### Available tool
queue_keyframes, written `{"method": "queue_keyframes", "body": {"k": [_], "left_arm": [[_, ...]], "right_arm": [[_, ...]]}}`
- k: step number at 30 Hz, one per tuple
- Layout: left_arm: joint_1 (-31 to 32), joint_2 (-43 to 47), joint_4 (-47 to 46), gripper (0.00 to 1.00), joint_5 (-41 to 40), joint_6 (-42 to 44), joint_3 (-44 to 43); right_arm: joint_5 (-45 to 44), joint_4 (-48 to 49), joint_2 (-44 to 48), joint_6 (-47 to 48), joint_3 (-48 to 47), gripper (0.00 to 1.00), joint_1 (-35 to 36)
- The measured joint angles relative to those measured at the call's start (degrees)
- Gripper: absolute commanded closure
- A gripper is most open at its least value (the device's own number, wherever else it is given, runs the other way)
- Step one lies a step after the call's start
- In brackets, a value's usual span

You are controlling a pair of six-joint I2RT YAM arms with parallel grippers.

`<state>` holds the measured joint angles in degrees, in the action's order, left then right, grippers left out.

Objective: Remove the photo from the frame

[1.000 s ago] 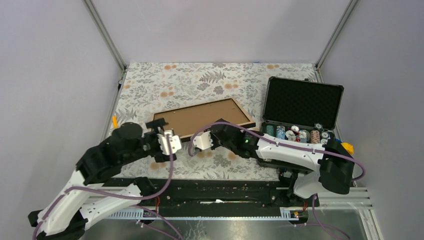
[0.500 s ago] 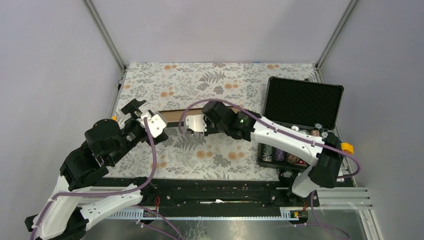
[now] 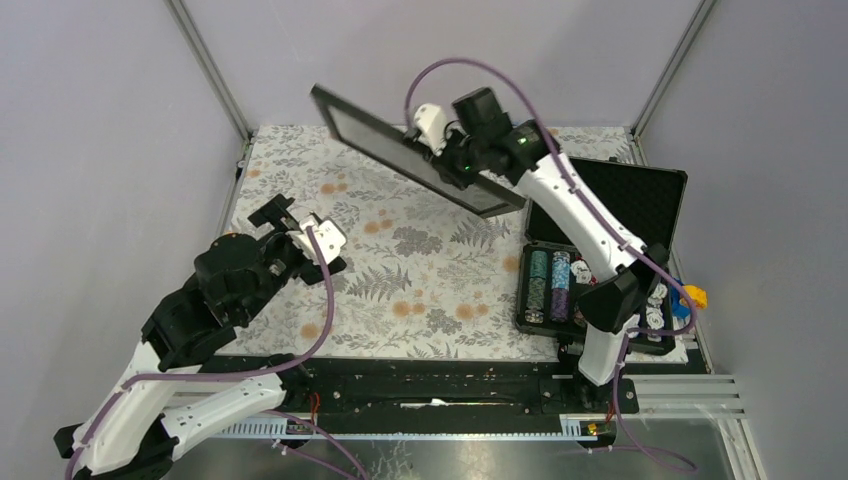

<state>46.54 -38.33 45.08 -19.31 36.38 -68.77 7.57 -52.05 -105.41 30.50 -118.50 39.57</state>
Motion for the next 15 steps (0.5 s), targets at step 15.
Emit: {"method": "queue_keyframes", "body": {"k": [15], "left_arm": [[-0.04,-4.31,-2.54,0.01,-1.07,-0.28,4.33]], "right_arm": [[20.72,4.52,-2.93,-23.28,-5.57,1.00,-20.17]]}}
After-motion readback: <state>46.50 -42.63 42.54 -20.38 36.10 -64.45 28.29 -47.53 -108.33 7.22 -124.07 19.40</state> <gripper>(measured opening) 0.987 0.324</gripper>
